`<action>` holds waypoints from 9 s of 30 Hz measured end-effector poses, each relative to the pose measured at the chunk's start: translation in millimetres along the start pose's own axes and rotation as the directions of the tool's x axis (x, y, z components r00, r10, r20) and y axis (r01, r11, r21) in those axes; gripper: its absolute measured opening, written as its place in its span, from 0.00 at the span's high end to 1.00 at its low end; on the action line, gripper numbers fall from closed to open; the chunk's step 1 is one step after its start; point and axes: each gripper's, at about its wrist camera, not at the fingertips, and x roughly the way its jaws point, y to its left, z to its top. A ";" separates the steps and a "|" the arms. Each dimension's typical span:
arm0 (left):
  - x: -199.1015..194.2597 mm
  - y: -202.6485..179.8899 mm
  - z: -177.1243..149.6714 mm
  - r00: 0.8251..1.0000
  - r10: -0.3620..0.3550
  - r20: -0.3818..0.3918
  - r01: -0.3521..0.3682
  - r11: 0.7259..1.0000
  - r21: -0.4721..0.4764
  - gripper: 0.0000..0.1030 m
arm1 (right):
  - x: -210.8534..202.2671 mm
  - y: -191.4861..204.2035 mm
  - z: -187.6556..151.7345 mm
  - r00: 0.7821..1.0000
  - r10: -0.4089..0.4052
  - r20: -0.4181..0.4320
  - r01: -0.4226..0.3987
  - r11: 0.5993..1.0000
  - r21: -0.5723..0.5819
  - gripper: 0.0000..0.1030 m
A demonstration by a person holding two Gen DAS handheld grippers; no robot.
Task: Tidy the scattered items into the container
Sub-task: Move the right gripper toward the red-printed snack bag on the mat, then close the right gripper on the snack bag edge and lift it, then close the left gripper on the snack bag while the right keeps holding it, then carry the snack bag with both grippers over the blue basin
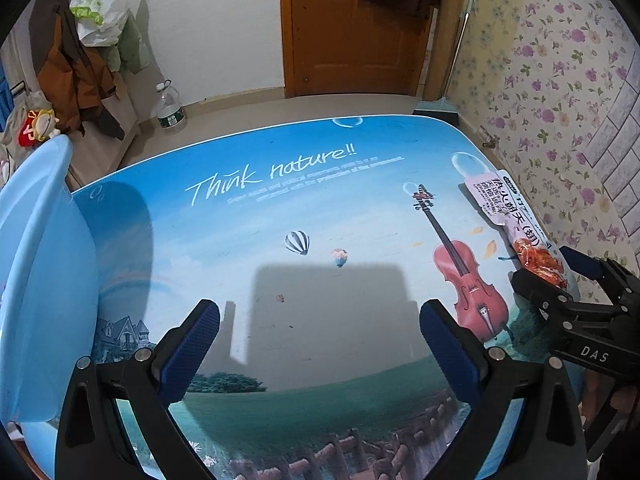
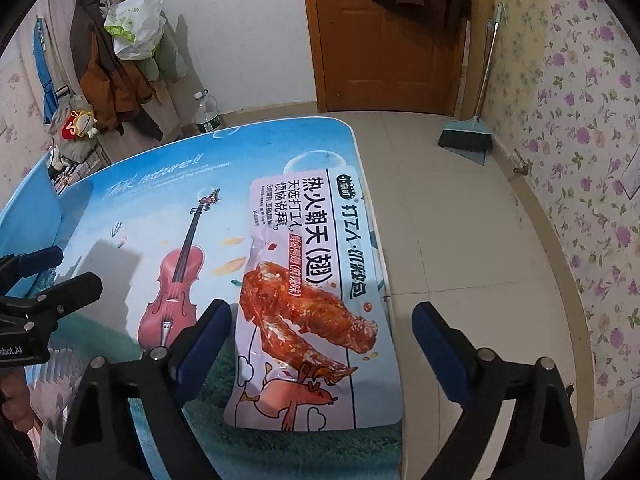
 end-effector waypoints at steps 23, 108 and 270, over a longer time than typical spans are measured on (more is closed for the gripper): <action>1.2 2.2 -4.8 1.000 -0.007 -0.006 0.007 1.000 -0.009 0.02 | 7.2 -20.0 -1.4 0.995 0.094 -0.017 -0.092 0.992 0.089 0.17; 43.1 -123.8 57.2 0.926 -0.313 -0.211 0.322 0.947 0.008 0.02 | -50.4 -60.5 -34.1 0.932 0.319 0.174 -0.317 0.947 -0.040 0.36; -161.8 293.0 -46.3 0.967 -0.009 0.254 0.108 0.919 -0.379 0.29 | -106.0 329.2 3.2 0.845 0.529 0.075 -0.458 0.788 -0.411 0.36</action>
